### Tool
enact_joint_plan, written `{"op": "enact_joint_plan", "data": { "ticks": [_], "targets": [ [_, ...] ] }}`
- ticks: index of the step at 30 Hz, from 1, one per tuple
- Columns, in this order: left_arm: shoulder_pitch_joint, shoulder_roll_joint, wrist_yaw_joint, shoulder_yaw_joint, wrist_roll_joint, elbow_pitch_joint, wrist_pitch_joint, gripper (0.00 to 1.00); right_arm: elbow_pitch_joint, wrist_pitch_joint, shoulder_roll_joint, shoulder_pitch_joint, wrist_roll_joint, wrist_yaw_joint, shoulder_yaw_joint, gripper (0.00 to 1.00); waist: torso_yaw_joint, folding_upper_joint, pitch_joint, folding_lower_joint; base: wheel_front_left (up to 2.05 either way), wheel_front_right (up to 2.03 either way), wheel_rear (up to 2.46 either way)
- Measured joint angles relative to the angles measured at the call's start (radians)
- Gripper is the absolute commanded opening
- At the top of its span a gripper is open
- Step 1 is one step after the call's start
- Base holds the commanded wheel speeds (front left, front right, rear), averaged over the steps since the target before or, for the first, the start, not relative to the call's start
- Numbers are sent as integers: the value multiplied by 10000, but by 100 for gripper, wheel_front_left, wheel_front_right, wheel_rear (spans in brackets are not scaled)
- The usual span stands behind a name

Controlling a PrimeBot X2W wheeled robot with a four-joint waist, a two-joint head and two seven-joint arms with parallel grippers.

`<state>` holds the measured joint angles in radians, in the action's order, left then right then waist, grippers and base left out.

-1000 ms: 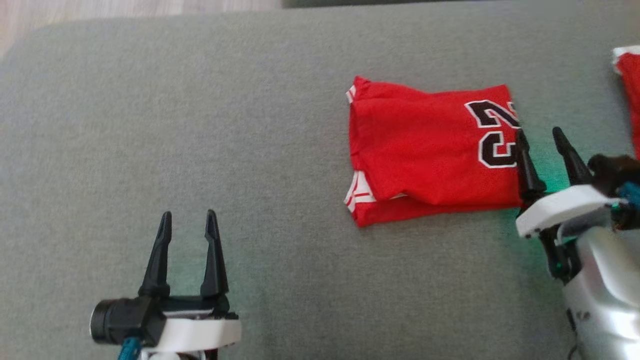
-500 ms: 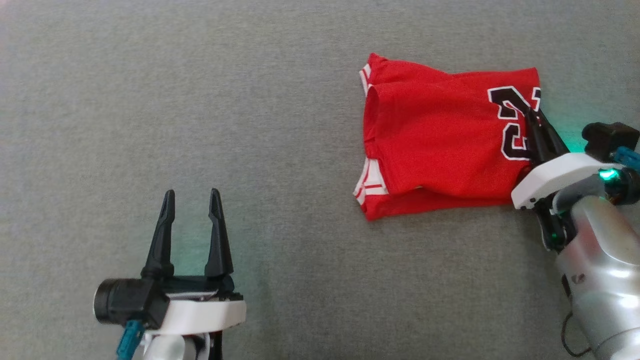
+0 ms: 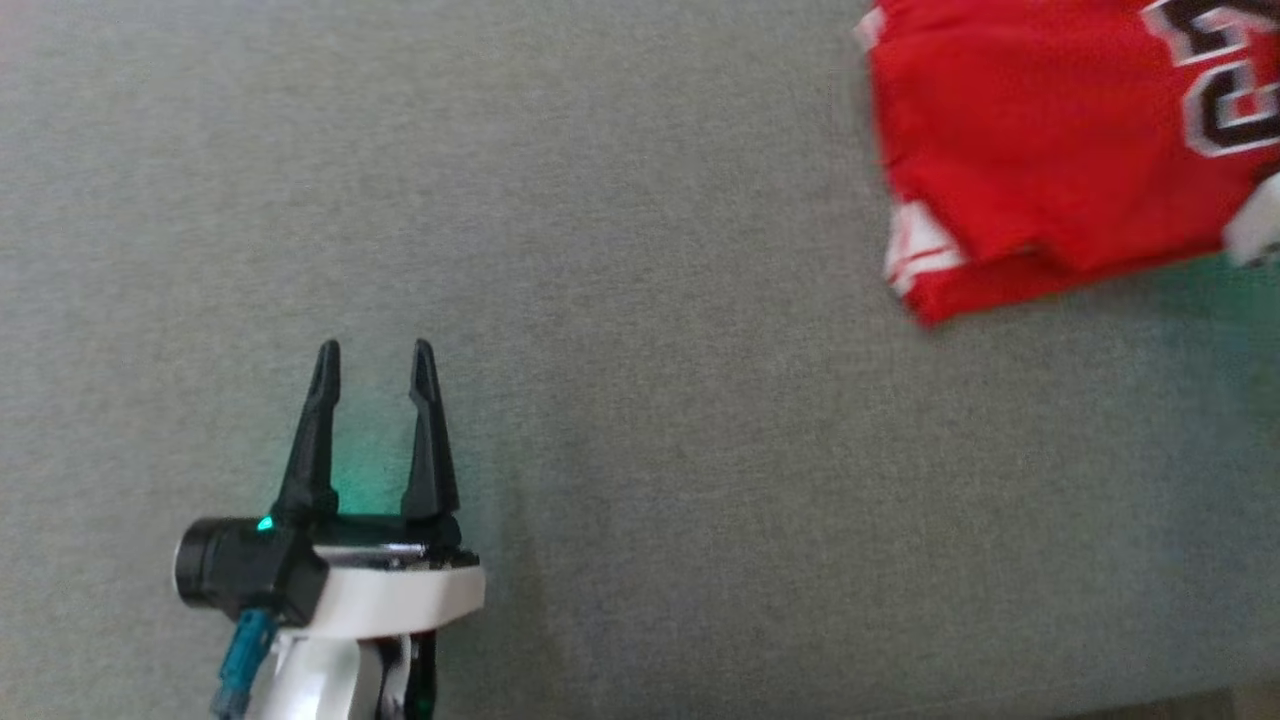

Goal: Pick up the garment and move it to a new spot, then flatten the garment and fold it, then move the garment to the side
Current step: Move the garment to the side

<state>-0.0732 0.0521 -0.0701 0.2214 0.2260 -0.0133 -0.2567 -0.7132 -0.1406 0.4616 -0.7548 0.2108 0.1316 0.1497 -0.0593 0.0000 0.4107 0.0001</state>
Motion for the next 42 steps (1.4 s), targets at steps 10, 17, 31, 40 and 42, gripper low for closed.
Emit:
{"op": "enact_joint_plan", "data": {
  "ticks": [10, 17, 31, 40, 42],
  "targets": [
    [-709, 0, 186, -27, -261, 4, 0, 100, 2036, 1423, 1827, 94, -539, 0, -2123, 86, -325, 0, 1076, 0, 0, 0, 0],
    [-1088, -6, 267, -2, -261, -115, 0, 100, 3154, 1641, 1496, 808, -1480, 0, -3812, 100, 65, 0, 1314, 0, 0, 0, 0],
    [-580, -12, 73, 92, 232, -288, 0, 100, 2414, -387, -1739, 3371, 8, 0, -2138, 100, 785, 0, -137, -3, 0, 0, 0],
    [299, -12, -268, -184, 424, -376, 0, 100, 2138, -1076, -2824, 4374, 997, 0, 42, 100, 1045, 1, -1861, -4, 0, 0, 0],
    [578, -10, -267, -314, 397, -347, 0, 100, 2690, -1091, -3024, 4959, 982, 0, 73, 100, 1070, 1, -2282, -5, 0, 0, 0]
  ]
}}
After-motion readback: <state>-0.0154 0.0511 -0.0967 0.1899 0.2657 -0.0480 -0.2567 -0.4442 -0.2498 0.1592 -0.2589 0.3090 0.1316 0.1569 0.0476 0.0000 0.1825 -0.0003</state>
